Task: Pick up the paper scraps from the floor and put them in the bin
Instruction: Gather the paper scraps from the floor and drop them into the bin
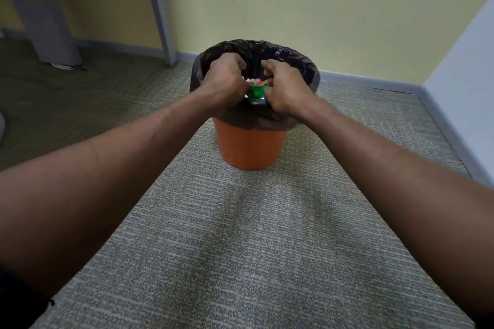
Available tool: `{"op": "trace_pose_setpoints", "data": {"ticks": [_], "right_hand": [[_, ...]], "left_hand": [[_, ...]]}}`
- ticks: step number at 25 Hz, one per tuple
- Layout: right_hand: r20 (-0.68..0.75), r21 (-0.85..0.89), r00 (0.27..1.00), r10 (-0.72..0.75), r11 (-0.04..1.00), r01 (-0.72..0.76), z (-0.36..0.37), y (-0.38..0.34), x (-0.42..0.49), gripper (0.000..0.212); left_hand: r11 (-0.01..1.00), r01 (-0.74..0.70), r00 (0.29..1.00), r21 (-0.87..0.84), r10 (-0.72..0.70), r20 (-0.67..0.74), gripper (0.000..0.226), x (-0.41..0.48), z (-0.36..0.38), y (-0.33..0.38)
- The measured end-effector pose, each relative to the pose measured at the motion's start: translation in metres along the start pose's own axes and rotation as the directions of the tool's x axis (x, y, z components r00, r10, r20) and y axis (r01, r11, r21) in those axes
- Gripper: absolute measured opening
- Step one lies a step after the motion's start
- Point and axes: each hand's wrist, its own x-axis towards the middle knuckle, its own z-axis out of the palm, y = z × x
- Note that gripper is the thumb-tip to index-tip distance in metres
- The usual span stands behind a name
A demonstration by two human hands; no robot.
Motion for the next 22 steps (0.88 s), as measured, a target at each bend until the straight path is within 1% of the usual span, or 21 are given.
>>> {"op": "trace_pose_setpoints", "data": {"ticks": [4, 10, 13, 16, 18, 20, 22], "right_hand": [[-0.03, 0.028, 0.999, -0.024, 0.999, 0.025, -0.002, 0.006, -0.006, 0.062], [-0.083, 0.048, 0.995, -0.054, 0.997, 0.058, -0.004, 0.009, -0.026, 0.052], [-0.132, 0.046, 0.987, -0.086, 0.995, 0.092, -0.002, 0.011, -0.027, 0.048], [-0.192, 0.008, 0.974, -0.116, 0.993, 0.12, -0.001, 0.013, -0.024, 0.051], [-0.2, -0.044, 0.97, -0.137, 0.99, 0.13, 0.0, 0.01, -0.025, 0.055], [-0.196, -0.091, 0.969, -0.152, 0.986, 0.136, 0.003, 0.008, -0.031, 0.058], [-0.176, -0.138, 0.976, -0.127, 0.985, 0.103, -0.001, 0.006, -0.037, 0.059]], "left_hand": [[0.998, -0.059, 0.998, 0.032, 0.059, 0.006, 0.048, -0.004, -0.007, 0.005], [0.969, -0.204, 0.977, 0.141, 0.21, -0.025, 0.043, -0.025, -0.018, 0.003], [0.95, -0.242, 0.966, 0.195, 0.255, -0.048, 0.044, -0.029, -0.02, -0.003], [0.947, -0.259, 0.956, 0.193, 0.279, -0.089, 0.047, -0.027, -0.014, -0.01], [0.935, -0.279, 0.945, 0.217, 0.308, -0.112, 0.051, -0.023, -0.008, -0.015], [0.916, -0.3, 0.939, 0.266, 0.332, -0.084, 0.057, -0.024, -0.006, -0.019], [0.897, -0.328, 0.937, 0.296, 0.349, -0.018, 0.06, -0.028, -0.013, -0.019]]}}
